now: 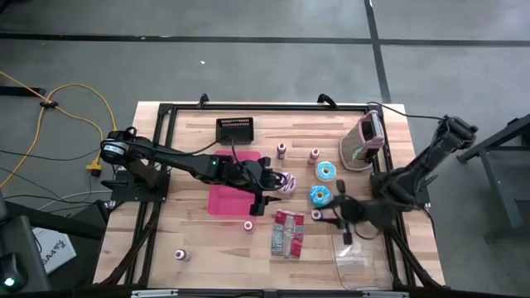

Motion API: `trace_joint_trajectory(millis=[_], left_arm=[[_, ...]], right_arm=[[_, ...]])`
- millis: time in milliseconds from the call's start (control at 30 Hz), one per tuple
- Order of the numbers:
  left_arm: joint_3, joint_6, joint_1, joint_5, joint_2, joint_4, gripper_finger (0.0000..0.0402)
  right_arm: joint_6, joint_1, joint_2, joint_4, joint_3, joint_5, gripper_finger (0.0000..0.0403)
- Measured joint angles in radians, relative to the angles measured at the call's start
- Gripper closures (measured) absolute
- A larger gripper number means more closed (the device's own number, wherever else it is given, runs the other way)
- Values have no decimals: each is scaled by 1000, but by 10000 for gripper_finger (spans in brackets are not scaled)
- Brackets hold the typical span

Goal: Pick & Place Food Item
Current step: Put the middle red food coloring bottle into the transparent bin

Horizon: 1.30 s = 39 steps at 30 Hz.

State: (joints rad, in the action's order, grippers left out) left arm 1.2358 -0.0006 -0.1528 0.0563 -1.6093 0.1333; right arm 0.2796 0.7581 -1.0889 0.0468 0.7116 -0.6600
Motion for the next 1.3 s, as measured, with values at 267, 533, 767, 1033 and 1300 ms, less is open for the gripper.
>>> trace_joint_trajectory(millis=[267,533,767,1033,1300], left_arm=[[0,0,0,0,0,-1,181],[0,-7,0,0,0,-18,181],[0,-15,0,0,0,-23,181],[0,-15,0,1,0,-23,181],[0,-16,0,1,0,-23,181]], right_arm=[[260,279,-15,115,0,-309,296],[640,455,-133,292,0,-540,296],[931,488,-288,384,0,-594,296],[1155,488,-428,439,0,-587,296],[1323,488,-513,504,0,-533,296]])
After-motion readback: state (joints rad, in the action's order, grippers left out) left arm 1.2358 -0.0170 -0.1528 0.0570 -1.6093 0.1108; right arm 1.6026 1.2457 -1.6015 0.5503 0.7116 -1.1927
